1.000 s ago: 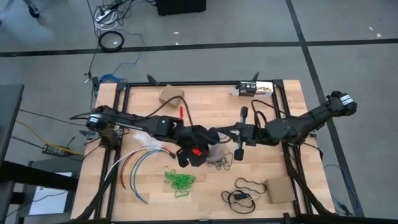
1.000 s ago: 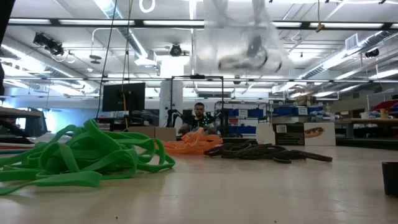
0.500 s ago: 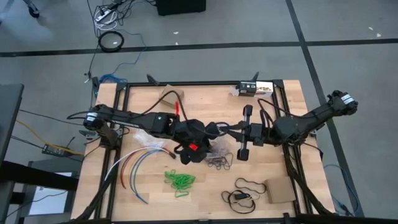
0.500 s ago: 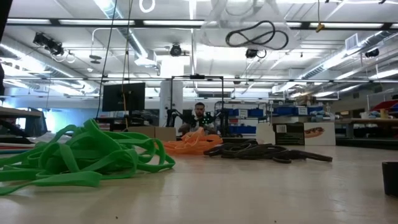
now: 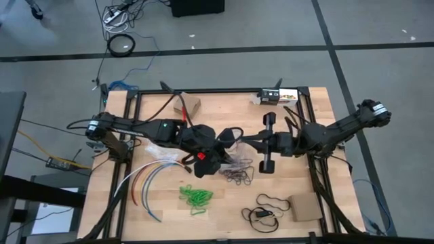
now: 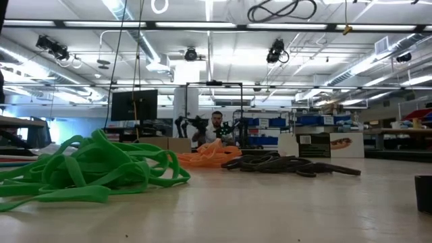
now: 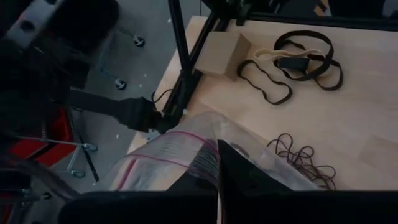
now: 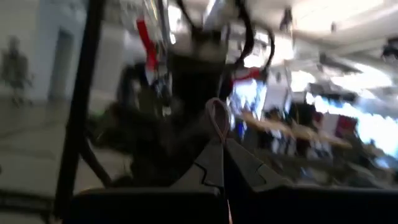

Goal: Sort rubber bands
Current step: Put the purple rubber band into the transparent zip bag

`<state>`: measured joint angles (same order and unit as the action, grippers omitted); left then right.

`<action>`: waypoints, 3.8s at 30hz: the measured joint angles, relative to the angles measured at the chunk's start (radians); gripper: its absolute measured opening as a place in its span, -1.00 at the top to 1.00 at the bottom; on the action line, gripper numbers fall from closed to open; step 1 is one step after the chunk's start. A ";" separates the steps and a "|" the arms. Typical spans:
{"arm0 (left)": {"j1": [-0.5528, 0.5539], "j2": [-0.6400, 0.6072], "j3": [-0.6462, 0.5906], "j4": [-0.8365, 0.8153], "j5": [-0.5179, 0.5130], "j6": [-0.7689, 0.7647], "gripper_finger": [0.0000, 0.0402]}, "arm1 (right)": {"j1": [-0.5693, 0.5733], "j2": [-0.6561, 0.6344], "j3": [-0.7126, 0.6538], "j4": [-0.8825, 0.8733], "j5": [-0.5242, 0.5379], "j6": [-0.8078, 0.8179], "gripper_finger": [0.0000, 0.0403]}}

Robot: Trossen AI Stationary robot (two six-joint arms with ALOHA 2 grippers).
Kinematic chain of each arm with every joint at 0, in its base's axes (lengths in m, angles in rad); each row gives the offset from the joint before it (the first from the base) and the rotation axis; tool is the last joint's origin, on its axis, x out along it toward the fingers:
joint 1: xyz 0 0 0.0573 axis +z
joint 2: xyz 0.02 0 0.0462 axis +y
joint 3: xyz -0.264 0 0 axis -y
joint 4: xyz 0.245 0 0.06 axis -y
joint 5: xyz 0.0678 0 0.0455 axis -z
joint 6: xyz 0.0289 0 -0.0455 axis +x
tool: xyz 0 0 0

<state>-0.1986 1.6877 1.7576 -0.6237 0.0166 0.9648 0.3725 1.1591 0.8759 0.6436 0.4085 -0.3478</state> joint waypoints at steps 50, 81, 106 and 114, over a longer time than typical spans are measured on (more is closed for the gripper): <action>0.010 0.026 0.000 -0.115 0.082 -0.026 1.00 | -0.278 0.190 0.327 -0.906 -0.700 0.458 0.63; 0.008 0.036 -0.059 -0.309 0.111 -0.067 1.00 | -0.162 0.160 0.162 -1.155 -0.378 0.561 0.11; -0.012 0.036 -0.080 -0.307 0.135 -0.080 1.00 | -0.120 0.181 -0.445 -0.584 -0.267 0.484 0.30; -0.012 0.036 -0.080 -0.278 0.154 -0.102 1.00 | -0.097 0.385 -0.412 -0.488 -0.229 0.528 0.39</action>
<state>-0.2104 1.7241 1.6775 -0.9017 0.1703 0.8631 0.2758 1.5441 0.4641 0.1555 0.1798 0.1799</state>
